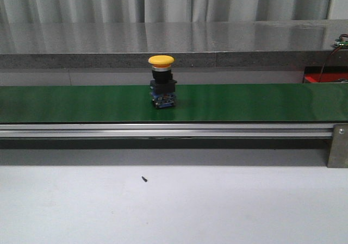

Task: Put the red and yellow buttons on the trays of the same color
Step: 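Set the second yellow button on the belt and open the left gripper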

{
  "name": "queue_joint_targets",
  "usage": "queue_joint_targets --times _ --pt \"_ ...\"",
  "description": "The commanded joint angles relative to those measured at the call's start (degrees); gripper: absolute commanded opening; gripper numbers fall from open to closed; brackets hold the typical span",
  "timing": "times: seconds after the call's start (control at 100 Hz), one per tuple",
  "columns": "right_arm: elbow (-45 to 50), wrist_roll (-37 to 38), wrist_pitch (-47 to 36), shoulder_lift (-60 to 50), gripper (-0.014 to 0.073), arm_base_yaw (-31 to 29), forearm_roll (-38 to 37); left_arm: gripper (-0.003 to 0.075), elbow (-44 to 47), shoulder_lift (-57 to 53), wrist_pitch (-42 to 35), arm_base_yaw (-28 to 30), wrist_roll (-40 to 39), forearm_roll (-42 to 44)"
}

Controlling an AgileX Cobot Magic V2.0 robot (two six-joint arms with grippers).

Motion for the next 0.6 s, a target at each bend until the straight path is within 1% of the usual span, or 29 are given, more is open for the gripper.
queue_joint_targets --times 0.0,0.16,0.3,0.46,0.59 --pt "-1.51 -0.46 -3.38 -0.15 -0.0068 -0.14 1.15 0.0579 -1.41 -6.03 -3.03 -1.72 0.60 -1.25" --pt "-1.51 -0.46 -3.38 -0.15 -0.0068 -0.14 1.15 0.0569 -0.53 -12.77 -3.03 -4.98 0.72 -1.58" --pt "-1.51 -0.46 -3.38 -0.15 -0.0068 -0.14 1.15 0.0529 3.47 -19.37 -4.41 -8.47 0.81 -1.58" --pt "-1.51 -0.46 -3.38 -0.15 -0.0068 -0.14 1.15 0.0440 12.40 -27.87 -9.05 -12.62 0.81 -1.58" --pt "-1.51 -0.46 -3.38 -0.15 -0.0068 -0.14 1.15 0.0333 20.67 -35.79 -12.86 -15.41 0.81 -1.61"
